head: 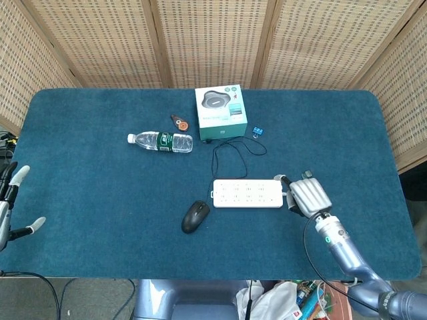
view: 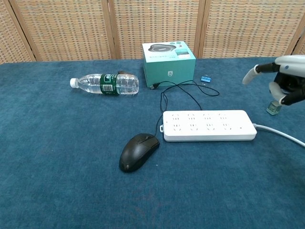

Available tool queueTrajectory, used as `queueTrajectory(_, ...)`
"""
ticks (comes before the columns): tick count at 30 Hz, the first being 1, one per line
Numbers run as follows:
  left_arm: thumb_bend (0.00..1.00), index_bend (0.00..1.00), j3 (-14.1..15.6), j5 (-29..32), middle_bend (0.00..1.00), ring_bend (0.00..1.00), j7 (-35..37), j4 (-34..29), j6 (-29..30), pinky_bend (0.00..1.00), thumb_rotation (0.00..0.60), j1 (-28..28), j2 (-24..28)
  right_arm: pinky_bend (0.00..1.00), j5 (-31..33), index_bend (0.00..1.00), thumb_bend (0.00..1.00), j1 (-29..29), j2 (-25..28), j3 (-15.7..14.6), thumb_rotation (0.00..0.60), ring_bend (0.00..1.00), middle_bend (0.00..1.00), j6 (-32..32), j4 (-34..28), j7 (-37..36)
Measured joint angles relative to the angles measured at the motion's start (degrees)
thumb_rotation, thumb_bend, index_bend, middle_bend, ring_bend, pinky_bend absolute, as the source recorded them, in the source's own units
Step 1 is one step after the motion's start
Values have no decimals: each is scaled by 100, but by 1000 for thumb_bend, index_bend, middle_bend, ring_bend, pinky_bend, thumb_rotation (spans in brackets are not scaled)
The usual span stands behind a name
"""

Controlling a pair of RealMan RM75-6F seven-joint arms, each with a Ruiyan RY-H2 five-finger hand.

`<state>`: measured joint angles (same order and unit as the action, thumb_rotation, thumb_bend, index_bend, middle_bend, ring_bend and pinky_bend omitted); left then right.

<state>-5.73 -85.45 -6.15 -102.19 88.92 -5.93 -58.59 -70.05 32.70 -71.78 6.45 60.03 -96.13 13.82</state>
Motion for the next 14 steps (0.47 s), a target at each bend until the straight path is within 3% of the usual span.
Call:
queueTrajectory(1,0,0,16,-13,0,0,-2,18,13,0,600,15,-3,639,-155,194,142,-116,22,-21,600,513,449,243,-14,-95)
queueTrajectory(2,0,0,31,-21,0,0,-9,35,17,0,600,25,-7,524,-285,163,39,-217,39,-46,600,344,304,438,-19,-179)
queueTrajectory(4,0,0,74,-42,0,0,-9,84,17,0,600,49,-21,323,-588,84,0,-504,105,-147,600,69,78,886,-34,-436)
queueTrajectory(6,0,0,110,-74,0,0,-5,131,14,0,600,63,-38,223,-841,59,0,-755,168,-252,600,1,7,1226,-34,-719)
queueTrajectory(10,0,0,170,-151,0,0,27,188,23,0,600,94,-57,121,-1340,40,0,-1318,260,-506,600,0,0,1938,56,-1157)
queueTrajectory(14,0,0,201,-237,0,0,65,209,97,0,600,133,-64,74,-1637,19,0,-1720,299,-723,600,0,0,2381,149,-1144)
